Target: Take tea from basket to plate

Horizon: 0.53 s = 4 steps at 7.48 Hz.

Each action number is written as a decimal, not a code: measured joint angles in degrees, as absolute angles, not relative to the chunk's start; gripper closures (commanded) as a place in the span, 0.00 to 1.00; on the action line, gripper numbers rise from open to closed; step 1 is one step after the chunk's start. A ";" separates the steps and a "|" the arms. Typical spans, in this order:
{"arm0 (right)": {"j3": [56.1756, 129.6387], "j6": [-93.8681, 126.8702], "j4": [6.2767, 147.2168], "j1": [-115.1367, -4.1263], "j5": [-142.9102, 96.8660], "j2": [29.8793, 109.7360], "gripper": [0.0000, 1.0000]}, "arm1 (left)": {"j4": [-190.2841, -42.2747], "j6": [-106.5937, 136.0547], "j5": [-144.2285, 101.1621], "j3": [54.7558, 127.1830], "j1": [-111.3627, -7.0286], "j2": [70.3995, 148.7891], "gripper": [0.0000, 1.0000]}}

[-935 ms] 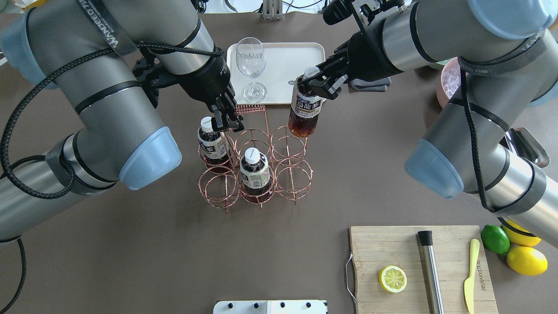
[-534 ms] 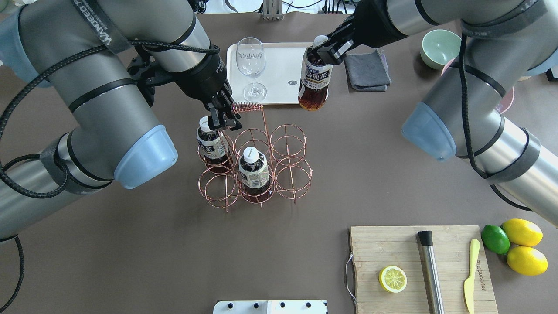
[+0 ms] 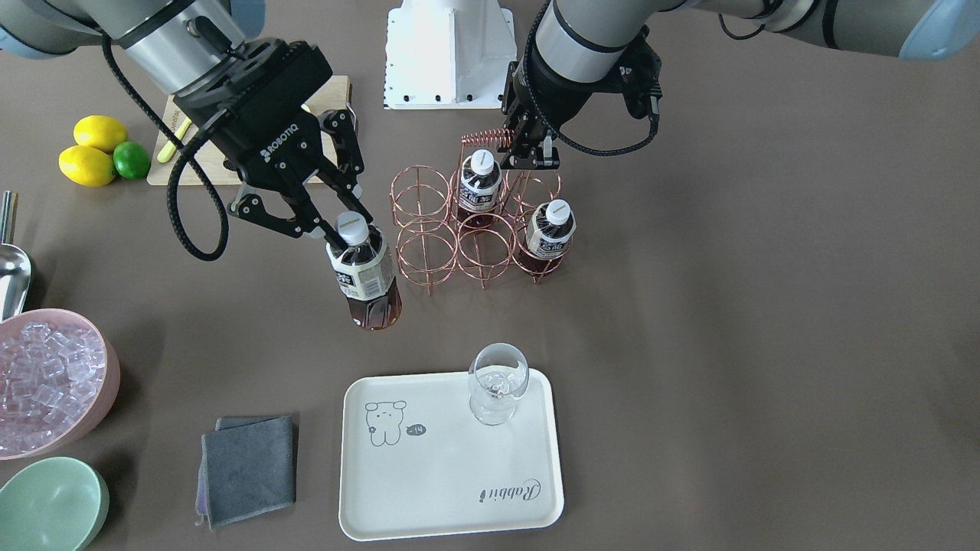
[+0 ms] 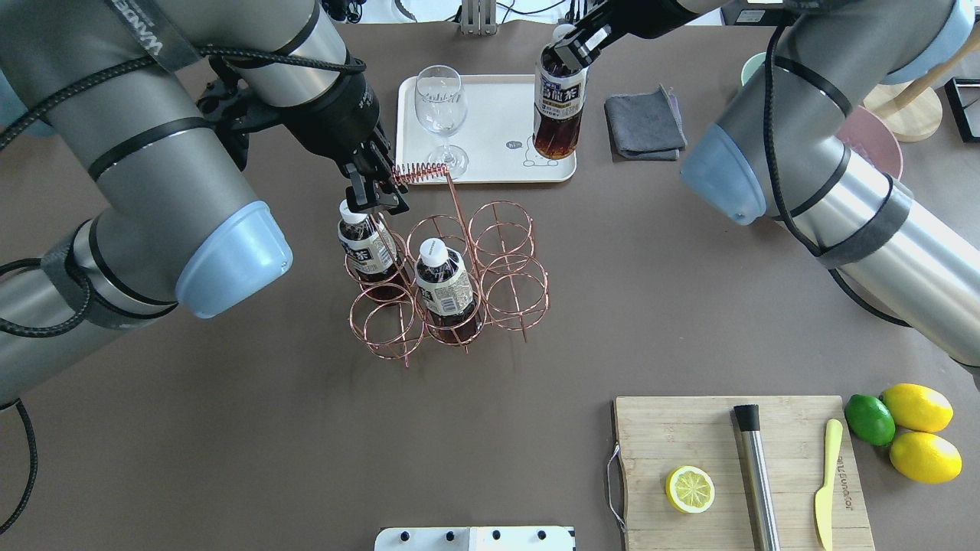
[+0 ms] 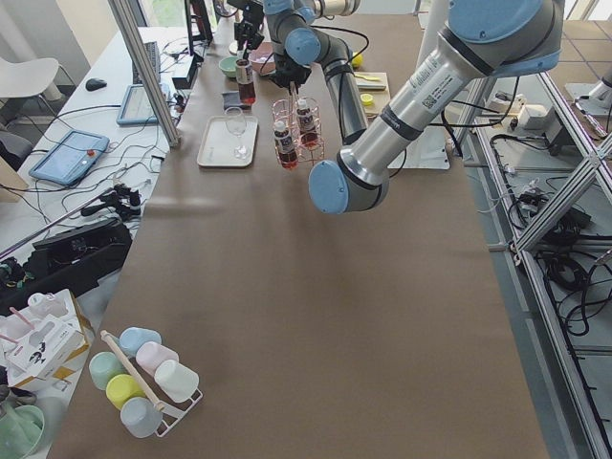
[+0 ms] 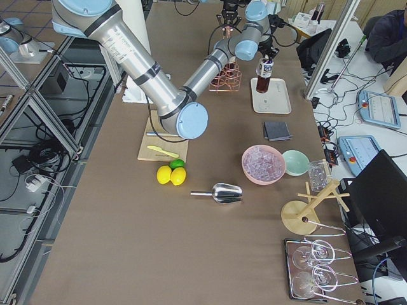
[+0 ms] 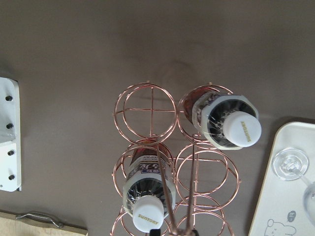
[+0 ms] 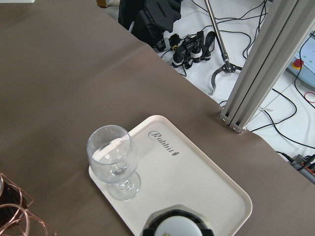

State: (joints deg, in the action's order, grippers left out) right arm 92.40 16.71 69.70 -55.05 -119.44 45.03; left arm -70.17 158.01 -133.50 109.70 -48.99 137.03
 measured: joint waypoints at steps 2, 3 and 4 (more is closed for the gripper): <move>84.59 19.31 66.13 -55.98 -119.44 41.72 1.00 | -62.85 152.52 -135.79 114.58 -52.57 135.71 1.00; 81.33 21.37 63.59 -56.10 -119.44 40.66 1.00 | -59.74 149.77 -136.98 117.00 -54.38 133.98 1.00; 78.11 23.68 61.01 -56.13 -119.44 39.54 1.00 | -57.31 146.28 -138.36 118.65 -57.28 131.57 1.00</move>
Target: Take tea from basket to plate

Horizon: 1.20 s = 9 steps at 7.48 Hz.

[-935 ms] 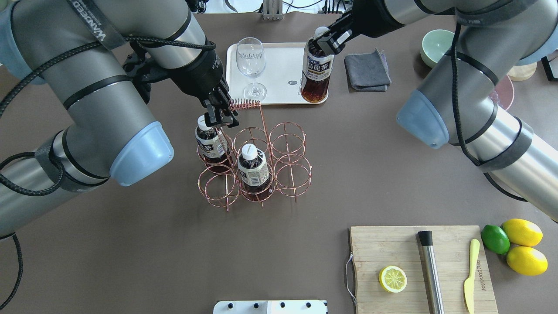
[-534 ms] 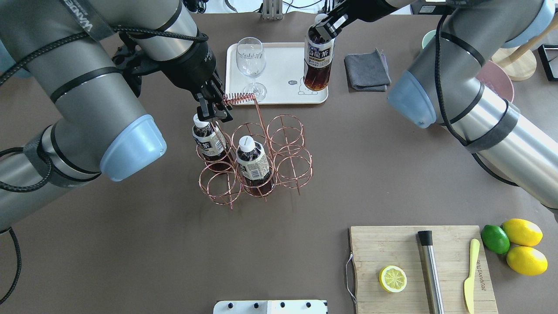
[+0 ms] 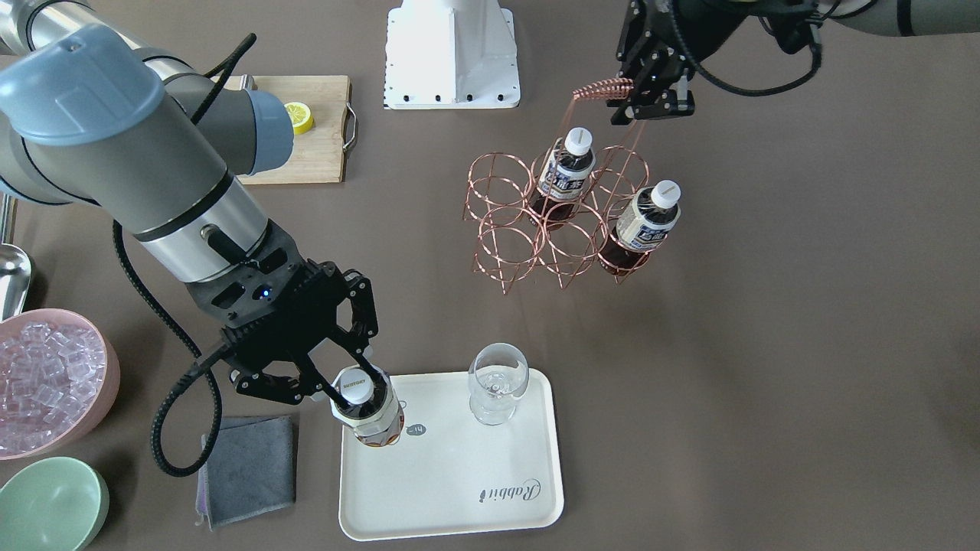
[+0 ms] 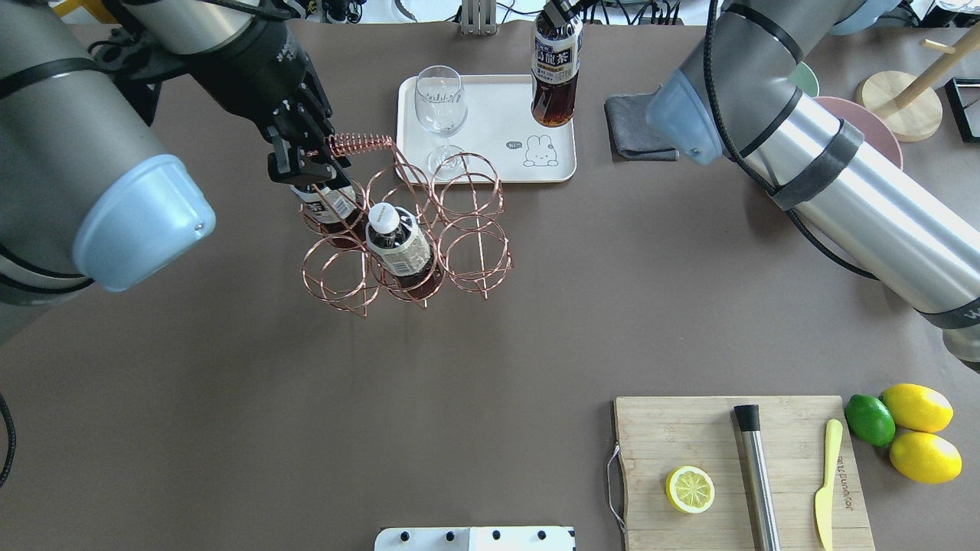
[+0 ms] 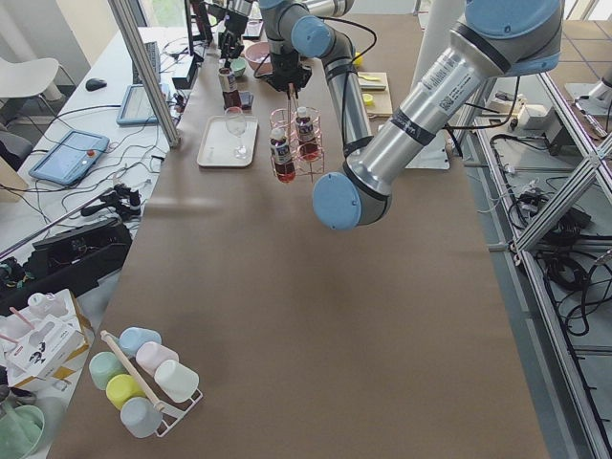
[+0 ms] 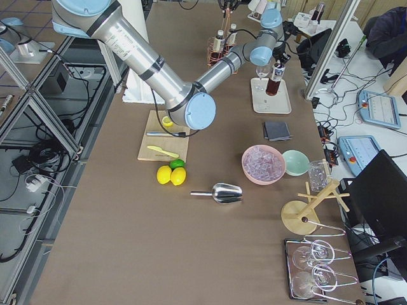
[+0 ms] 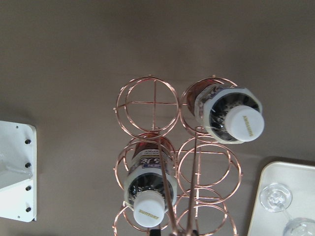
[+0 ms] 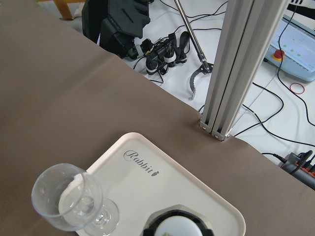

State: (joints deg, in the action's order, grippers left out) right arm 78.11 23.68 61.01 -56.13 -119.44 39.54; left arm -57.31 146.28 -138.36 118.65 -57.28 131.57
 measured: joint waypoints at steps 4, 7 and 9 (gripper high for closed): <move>69.64 28.20 53.30 -56.02 -117.87 37.04 1.00 | -50.98 123.62 -141.31 119.56 -72.16 118.84 1.00; 66.17 30.50 48.03 -53.44 -113.88 36.46 1.00 | -48.65 103.32 -138.02 112.64 -82.37 112.70 1.00; 65.80 31.07 46.27 -52.29 -112.51 37.22 1.00 | -48.64 93.76 -135.91 105.91 -85.11 112.59 1.00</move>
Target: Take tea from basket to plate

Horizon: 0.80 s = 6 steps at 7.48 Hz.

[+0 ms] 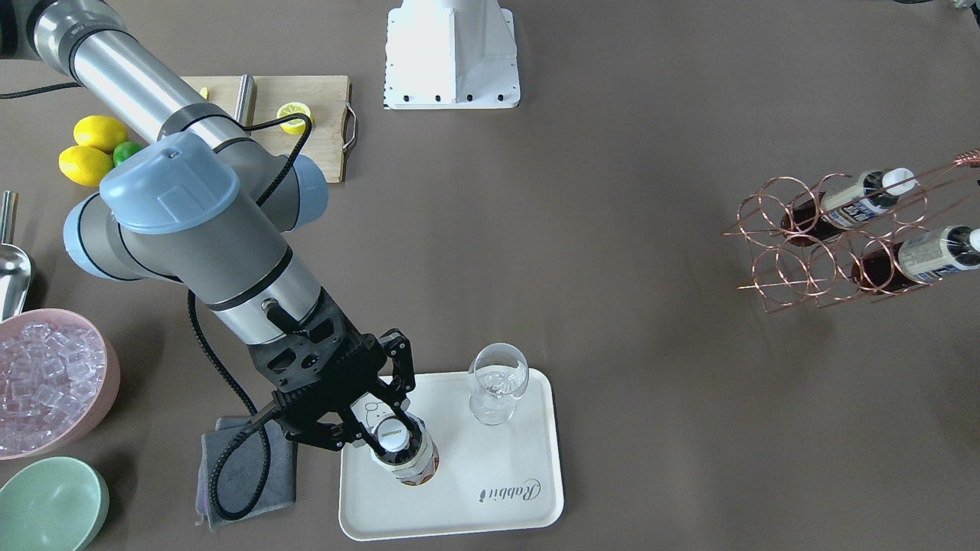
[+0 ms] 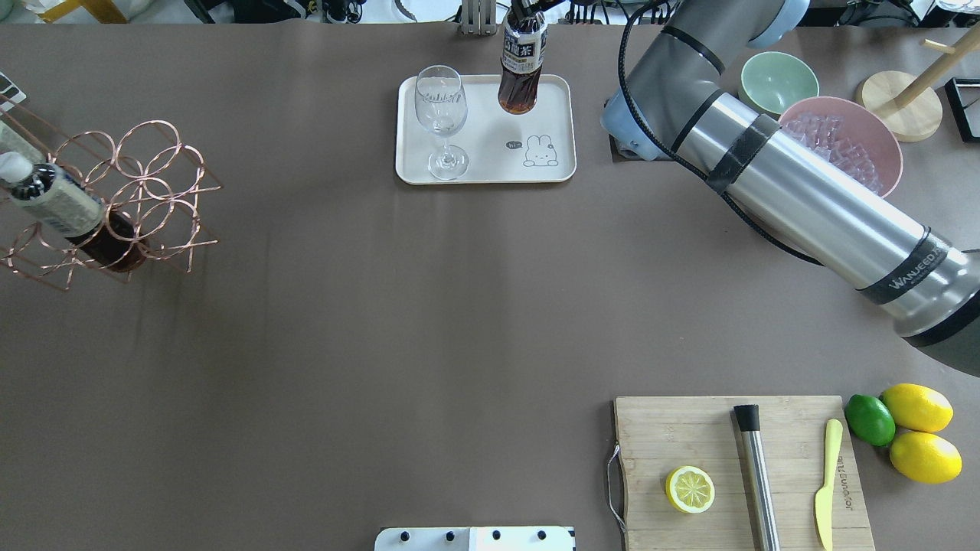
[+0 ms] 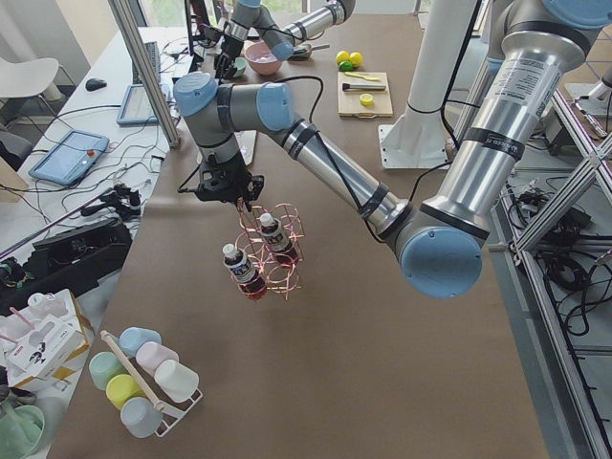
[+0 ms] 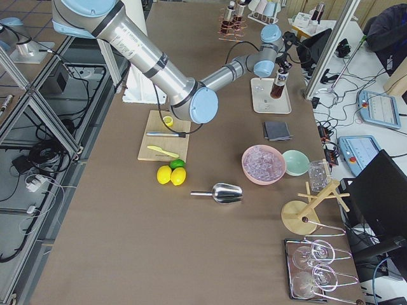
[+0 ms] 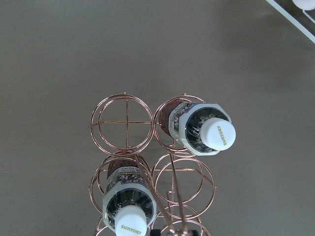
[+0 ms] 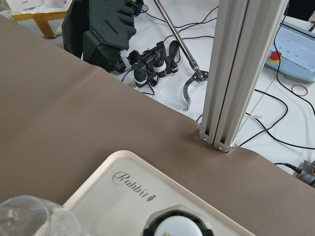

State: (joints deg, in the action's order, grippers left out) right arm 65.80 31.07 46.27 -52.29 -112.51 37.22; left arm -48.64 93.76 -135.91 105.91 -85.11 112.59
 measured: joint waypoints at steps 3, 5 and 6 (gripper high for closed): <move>65.74 31.19 44.22 -51.57 -111.25 38.82 1.00 | -49.73 87.29 -132.98 99.80 -85.80 113.86 1.00; 65.74 31.20 43.22 -51.04 -110.18 39.63 1.00 | -54.19 85.52 -132.40 93.76 -86.58 115.14 1.00; 65.74 31.20 42.73 -50.85 -109.80 39.90 1.00 | -57.20 85.29 -132.16 90.39 -86.84 115.85 1.00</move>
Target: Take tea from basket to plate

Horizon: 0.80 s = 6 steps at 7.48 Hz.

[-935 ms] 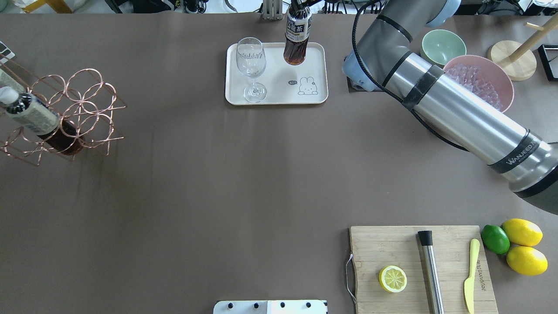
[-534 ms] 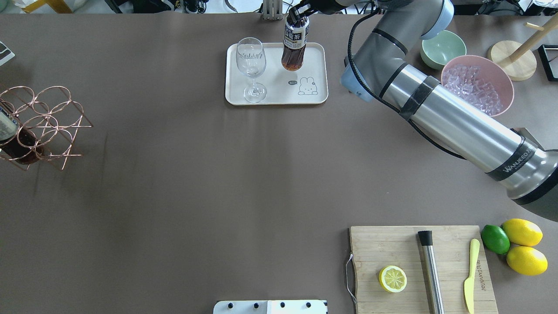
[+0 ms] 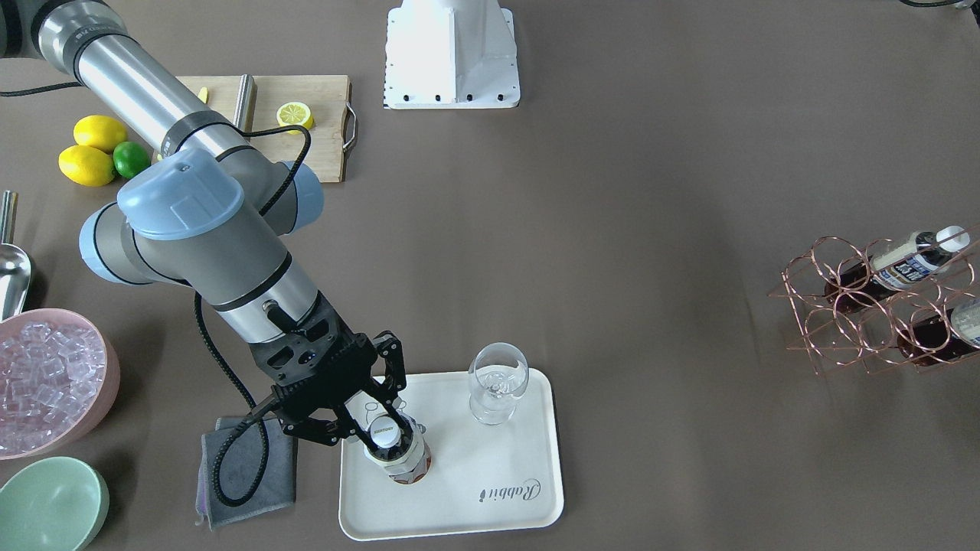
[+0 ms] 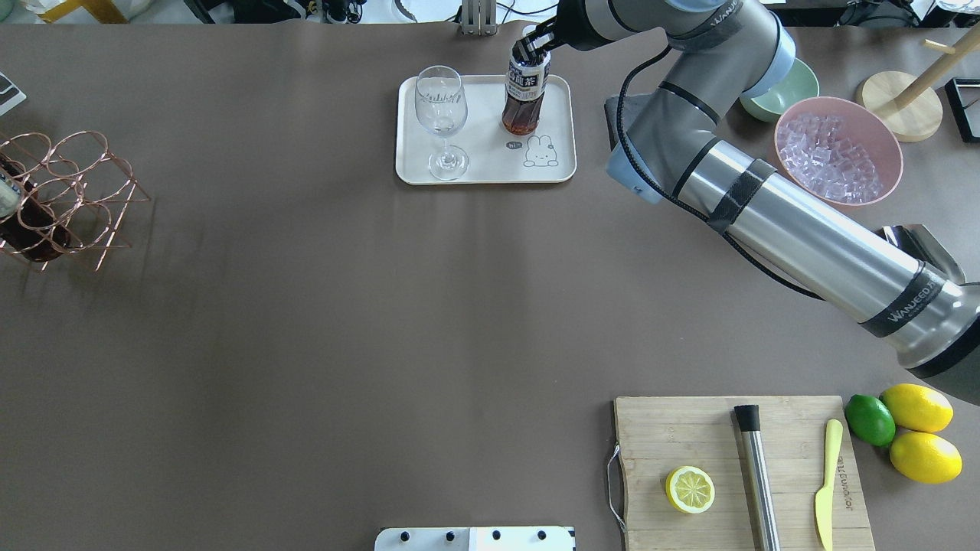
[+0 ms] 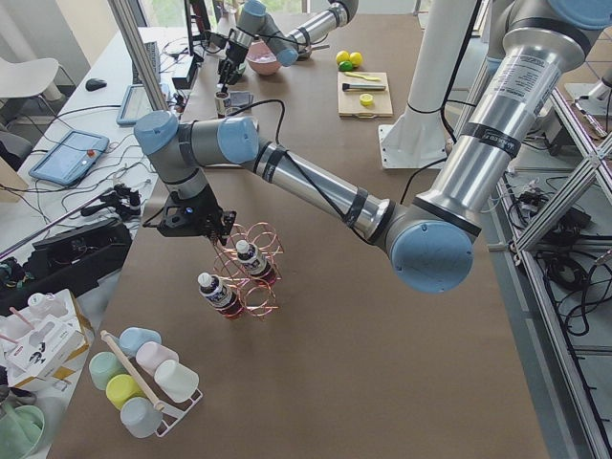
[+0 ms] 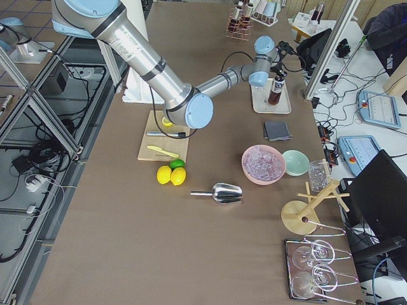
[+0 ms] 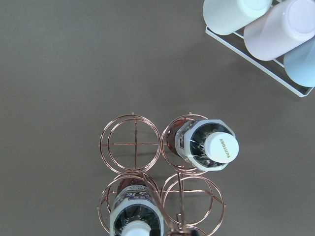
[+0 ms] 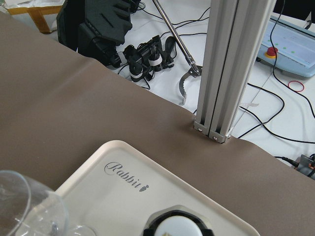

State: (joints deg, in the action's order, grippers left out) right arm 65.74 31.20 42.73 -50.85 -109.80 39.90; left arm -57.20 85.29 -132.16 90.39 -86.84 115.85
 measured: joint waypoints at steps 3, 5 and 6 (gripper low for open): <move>65.81 31.24 41.54 -50.32 -109.08 40.52 1.00 | -62.54 85.17 -131.62 82.00 -87.17 119.57 1.00; 65.93 31.37 40.56 -50.00 -108.36 40.93 0.22 | -64.46 85.30 -130.59 79.47 -87.08 120.91 1.00; 66.12 31.52 40.42 -49.96 -108.26 41.05 0.01 | -65.94 85.52 -129.91 78.33 -86.89 120.93 0.72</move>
State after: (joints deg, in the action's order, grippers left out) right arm 66.12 31.52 40.42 -49.96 -108.26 41.05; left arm -65.94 85.52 -129.91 78.33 -86.89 120.93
